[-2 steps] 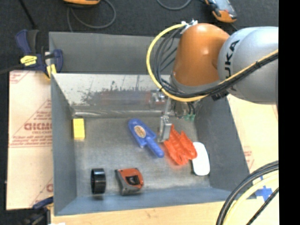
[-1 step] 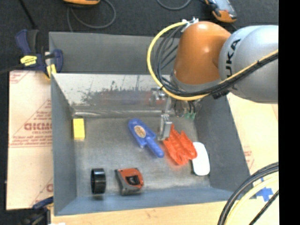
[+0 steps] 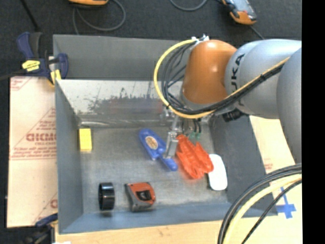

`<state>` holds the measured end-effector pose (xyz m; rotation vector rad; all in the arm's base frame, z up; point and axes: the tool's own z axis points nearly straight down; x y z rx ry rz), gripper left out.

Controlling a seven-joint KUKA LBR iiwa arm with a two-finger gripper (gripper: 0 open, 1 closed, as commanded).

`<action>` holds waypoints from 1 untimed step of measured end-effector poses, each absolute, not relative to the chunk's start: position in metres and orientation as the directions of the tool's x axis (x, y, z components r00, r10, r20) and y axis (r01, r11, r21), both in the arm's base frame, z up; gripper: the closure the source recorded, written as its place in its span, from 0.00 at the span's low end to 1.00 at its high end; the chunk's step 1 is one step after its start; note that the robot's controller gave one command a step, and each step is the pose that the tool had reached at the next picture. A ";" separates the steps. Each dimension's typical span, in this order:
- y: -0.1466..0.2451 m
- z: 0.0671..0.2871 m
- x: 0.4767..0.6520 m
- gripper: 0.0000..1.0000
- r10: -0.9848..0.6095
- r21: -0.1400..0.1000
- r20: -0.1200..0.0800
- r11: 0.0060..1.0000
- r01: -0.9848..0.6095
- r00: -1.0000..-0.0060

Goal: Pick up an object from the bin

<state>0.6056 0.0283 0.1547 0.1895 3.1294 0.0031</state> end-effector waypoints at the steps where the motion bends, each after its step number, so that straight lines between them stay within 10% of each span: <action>1: 0.025 0.121 0.606 0.00 0.146 -0.001 -0.001 0.989 0.146 -0.989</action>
Offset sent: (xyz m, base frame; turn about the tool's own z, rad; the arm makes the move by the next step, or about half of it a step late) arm -0.0074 0.0030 0.0053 0.0573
